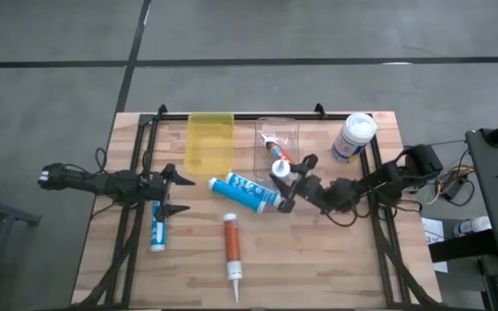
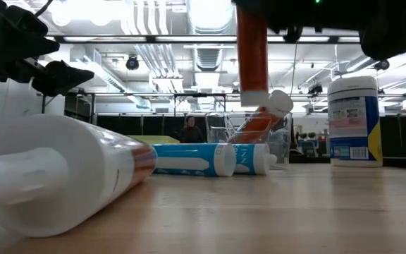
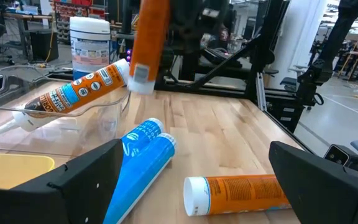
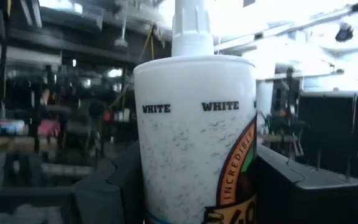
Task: Pick & place silicon tubes, Sealant and Lysol wipes
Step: Put the right orange sealant into the transparent bin
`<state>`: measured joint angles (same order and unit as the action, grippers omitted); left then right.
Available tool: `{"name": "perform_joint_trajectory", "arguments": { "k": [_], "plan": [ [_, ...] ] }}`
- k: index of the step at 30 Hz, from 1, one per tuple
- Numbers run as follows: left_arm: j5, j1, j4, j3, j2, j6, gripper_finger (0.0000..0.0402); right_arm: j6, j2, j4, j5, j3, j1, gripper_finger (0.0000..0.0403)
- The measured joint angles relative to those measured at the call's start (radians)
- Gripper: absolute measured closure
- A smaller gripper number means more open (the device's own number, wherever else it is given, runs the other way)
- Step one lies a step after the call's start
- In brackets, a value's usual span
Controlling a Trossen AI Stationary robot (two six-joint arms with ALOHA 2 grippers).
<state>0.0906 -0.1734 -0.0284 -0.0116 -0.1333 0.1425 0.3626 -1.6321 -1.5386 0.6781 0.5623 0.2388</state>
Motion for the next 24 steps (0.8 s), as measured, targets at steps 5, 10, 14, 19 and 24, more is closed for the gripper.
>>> {"name": "perform_joint_trajectory", "arguments": {
  "k": [5,10,14,19,24],
  "plan": [
    [0.000,0.000,-0.001,0.000,0.000,0.000,0.0003,-0.024,-0.007,-0.012,-0.068,0.000,-0.052,0.0208],
    [0.000,0.000,0.000,0.000,0.000,0.000,0.0003,-0.020,-0.005,-0.013,-0.082,0.009,-0.077,0.0208],
    [0.000,0.000,-0.001,0.000,0.000,0.000,0.0003,-0.069,-0.005,-0.011,-0.095,0.002,-0.115,0.0208],
    [0.000,0.000,-0.001,0.000,0.000,0.000,0.0003,-0.115,-0.005,-0.010,-0.176,0.001,-0.160,0.0208],
    [0.000,0.000,-0.001,0.000,0.000,0.000,0.0003,-0.183,-0.005,0.023,-0.237,0.001,-0.222,0.0208]
  ]
}}
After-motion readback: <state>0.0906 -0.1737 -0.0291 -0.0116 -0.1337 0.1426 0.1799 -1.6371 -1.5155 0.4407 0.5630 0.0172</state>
